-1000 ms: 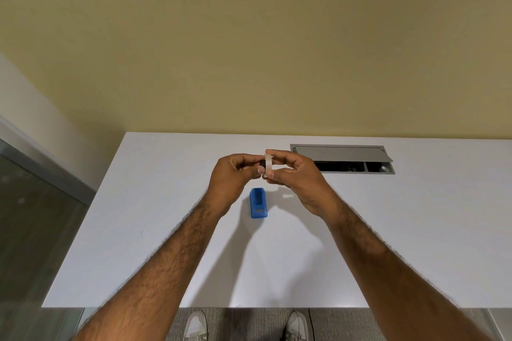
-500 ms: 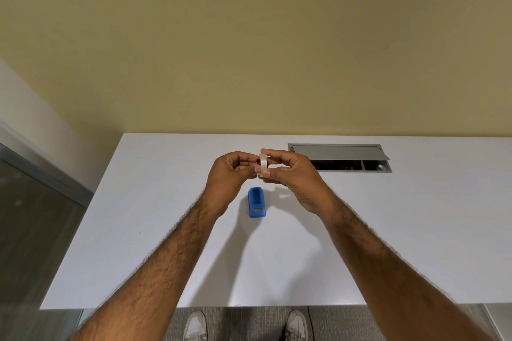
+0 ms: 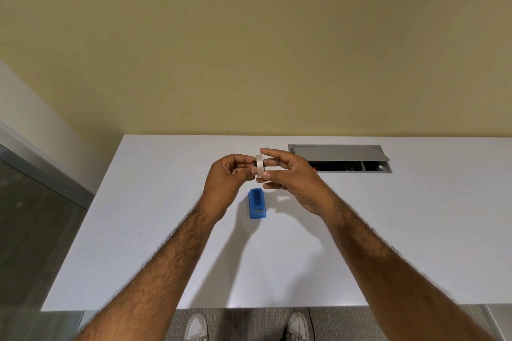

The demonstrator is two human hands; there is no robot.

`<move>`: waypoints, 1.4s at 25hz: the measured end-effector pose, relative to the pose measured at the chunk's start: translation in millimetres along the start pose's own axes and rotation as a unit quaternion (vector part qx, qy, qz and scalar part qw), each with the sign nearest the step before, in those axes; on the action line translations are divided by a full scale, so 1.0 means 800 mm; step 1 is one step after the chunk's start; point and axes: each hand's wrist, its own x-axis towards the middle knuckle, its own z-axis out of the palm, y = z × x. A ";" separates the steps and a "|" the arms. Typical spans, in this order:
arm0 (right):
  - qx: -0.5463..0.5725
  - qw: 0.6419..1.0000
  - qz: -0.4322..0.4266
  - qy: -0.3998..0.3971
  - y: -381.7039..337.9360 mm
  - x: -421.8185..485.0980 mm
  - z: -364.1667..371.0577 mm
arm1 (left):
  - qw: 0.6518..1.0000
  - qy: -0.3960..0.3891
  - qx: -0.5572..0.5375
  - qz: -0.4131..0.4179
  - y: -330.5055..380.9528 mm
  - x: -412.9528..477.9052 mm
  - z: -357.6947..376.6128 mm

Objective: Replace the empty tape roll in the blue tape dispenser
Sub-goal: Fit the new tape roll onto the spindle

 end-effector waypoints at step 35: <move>-0.417 0.909 -0.019 0.000 0.151 0.094 -0.043 | 0.980 0.027 0.139 -0.142 -0.157 0.073 -0.017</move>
